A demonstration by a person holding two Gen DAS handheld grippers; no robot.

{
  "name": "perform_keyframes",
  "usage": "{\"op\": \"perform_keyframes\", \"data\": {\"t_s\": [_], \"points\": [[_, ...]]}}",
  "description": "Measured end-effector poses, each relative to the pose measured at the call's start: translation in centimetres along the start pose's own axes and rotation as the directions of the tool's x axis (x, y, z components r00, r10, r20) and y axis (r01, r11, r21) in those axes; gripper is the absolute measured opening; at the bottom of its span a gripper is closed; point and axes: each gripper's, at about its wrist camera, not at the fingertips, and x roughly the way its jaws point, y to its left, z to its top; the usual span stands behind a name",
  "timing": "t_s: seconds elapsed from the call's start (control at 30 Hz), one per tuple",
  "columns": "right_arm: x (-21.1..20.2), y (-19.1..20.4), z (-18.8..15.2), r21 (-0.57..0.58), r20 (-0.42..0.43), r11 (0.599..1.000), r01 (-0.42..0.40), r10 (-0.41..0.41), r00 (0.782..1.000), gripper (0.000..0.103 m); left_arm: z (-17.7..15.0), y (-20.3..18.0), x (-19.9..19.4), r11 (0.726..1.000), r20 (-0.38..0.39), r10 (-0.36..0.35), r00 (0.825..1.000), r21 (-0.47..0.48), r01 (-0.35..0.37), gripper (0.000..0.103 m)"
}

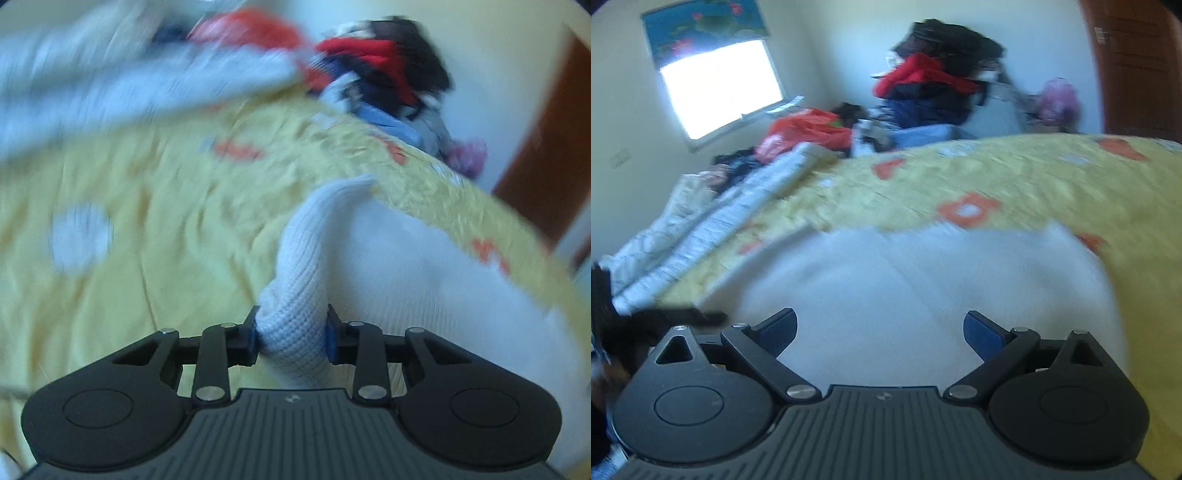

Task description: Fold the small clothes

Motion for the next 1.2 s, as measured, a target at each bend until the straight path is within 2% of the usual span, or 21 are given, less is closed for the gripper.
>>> {"op": "perform_keyframes", "data": {"t_s": [0.07,0.13,0.2,0.27,0.33,0.4,0.5,0.6,0.7,0.87,0.9,0.97,1.03,1.07,1.13,1.2], "points": [[1.8,1.4,1.9,-0.012,-0.005,0.998,-0.069,0.069,0.998,0.100,-1.3,-2.8,-0.8,0.979,0.086,0.056,0.995,0.190,-0.072,0.030],[4.5,2.8,3.8,0.003,-0.039,0.990,-0.143,0.143,0.989,0.100,-2.4,-4.2,-1.1,0.954,0.135,0.066,0.989,0.283,-0.103,0.030],[8.1,4.3,5.5,0.041,-0.109,0.978,-0.206,0.209,0.972,0.099,-2.8,-4.5,-1.3,0.946,0.155,0.067,0.986,0.304,-0.112,0.030],[11.9,5.9,6.6,0.090,-0.196,0.963,-0.252,0.266,0.944,0.099,-2.8,-4.4,-1.4,0.946,0.161,0.066,0.985,0.305,-0.114,0.030],[16.3,7.7,7.3,0.150,-0.307,0.945,-0.291,0.324,0.895,0.096,-2.8,-4.4,-1.4,0.944,0.165,0.068,0.984,0.310,-0.117,0.030],[19.8,9.8,7.6,0.164,-0.386,0.944,-0.285,0.327,0.863,0.096,-3.1,-4.7,-1.2,0.939,0.174,0.072,0.982,0.319,-0.125,0.030],[23.8,13.8,8.0,0.104,-0.493,0.947,-0.304,0.315,0.811,0.096,-3.4,-4.8,-0.9,0.942,0.169,0.071,0.983,0.313,-0.122,0.030],[26.7,17.8,7.3,-0.034,-0.591,0.959,-0.282,0.209,0.779,0.098,-3.4,-4.5,-1.0,0.948,0.162,0.061,0.985,0.299,-0.108,0.030],[28.3,20.3,5.9,-0.178,-0.632,0.947,-0.267,0.098,0.768,0.099,-3.4,-4.0,-0.9,0.953,0.157,0.051,0.986,0.289,-0.095,0.030],[27.0,21.1,4.2,-0.266,-0.614,0.918,-0.295,0.075,0.786,0.101,-3.5,-3.2,-0.8,0.955,0.160,0.024,0.987,0.290,-0.070,0.031],[26.7,21.0,4.1,-0.274,-0.613,0.913,-0.302,0.076,0.787,0.101,-3.3,-2.8,-0.7,0.958,0.150,0.021,0.988,0.279,-0.062,0.031],[26.5,20.7,4.2,-0.262,-0.616,0.916,-0.305,0.085,0.783,0.101,-2.6,-1.8,-0.4,0.976,0.112,-0.001,0.994,0.215,-0.023,0.038],[26.8,20.5,4.6,-0.237,-0.623,0.923,-0.304,0.096,0.777,0.101,-1.5,0.0,0.2,0.995,0.044,-0.047,0.998,0.090,0.043,0.046],[27.0,20.3,4.9,-0.225,-0.625,0.926,-0.302,0.101,0.774,0.101,-1.0,1.1,0.7,0.997,0.008,-0.081,0.997,0.015,0.081,0.046],[28.1,20.5,5.1,-0.220,-0.629,0.928,-0.299,0.099,0.771,0.101,-0.2,3.1,1.8,0.979,-0.055,-0.158,0.986,-0.140,0.149,0.047],[28.2,20.6,5.0,-0.225,-0.630,0.928,-0.299,0.096,0.771,0.101,0.4,4.9,2.7,0.940,-0.080,-0.226,0.971,-0.280,0.196,0.036]]}}
